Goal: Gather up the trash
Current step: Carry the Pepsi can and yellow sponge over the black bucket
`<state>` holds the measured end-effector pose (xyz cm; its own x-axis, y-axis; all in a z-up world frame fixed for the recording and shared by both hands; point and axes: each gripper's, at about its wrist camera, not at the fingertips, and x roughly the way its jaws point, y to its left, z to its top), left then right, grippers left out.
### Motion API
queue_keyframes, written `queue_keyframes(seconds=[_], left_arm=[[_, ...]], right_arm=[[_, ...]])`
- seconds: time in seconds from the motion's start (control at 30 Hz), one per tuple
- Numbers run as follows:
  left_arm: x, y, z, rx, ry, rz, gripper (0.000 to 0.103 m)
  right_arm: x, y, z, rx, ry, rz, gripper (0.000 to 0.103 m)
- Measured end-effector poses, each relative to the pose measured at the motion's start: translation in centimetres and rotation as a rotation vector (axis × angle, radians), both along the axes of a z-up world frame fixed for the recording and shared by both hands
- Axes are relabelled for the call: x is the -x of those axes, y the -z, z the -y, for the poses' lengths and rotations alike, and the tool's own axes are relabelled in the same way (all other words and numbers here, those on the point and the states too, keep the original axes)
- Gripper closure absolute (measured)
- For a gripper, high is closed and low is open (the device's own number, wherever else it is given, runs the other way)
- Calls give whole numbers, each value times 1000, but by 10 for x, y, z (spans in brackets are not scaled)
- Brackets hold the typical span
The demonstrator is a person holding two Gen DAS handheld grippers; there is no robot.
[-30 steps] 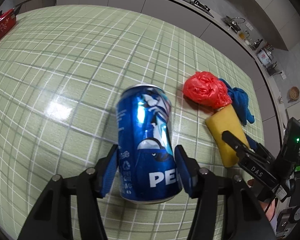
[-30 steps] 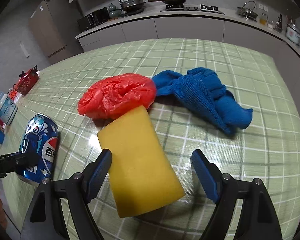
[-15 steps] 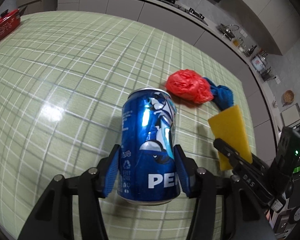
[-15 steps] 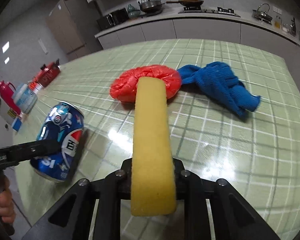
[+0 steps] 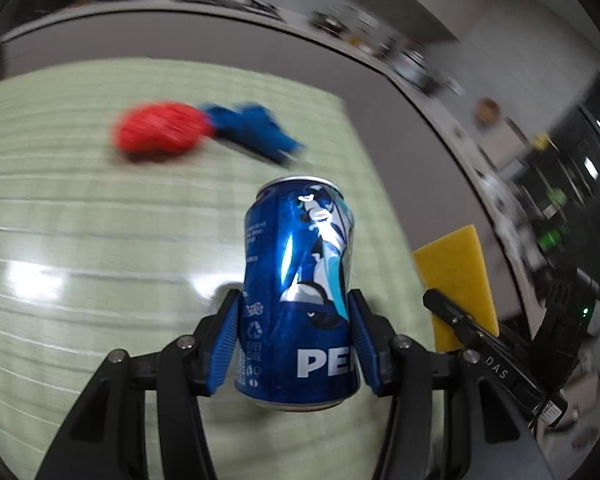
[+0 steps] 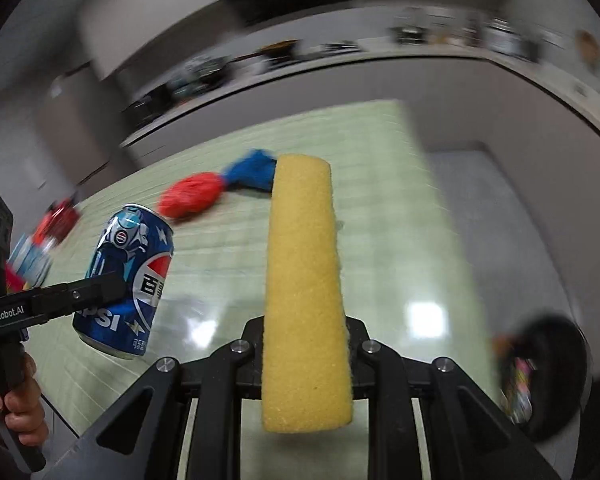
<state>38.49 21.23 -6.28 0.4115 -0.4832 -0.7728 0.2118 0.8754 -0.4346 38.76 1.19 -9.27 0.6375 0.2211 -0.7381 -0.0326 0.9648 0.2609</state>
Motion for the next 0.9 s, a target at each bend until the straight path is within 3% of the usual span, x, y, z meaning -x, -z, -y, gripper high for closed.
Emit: queue_keyframes(seconds=[0.27, 0.4, 0.63, 0.9], left_arm=[[42, -4, 137, 24, 214, -10, 50], [56, 2, 221, 11, 268, -11, 50], [60, 62, 340, -42, 235, -119, 50], [49, 122, 387, -166, 123, -170, 50]], right_arm=[[99, 0, 133, 11, 274, -32, 81], [130, 20, 215, -4, 349, -69, 81], [122, 80, 318, -57, 295, -173, 81], [96, 130, 362, -51, 203, -246, 81]])
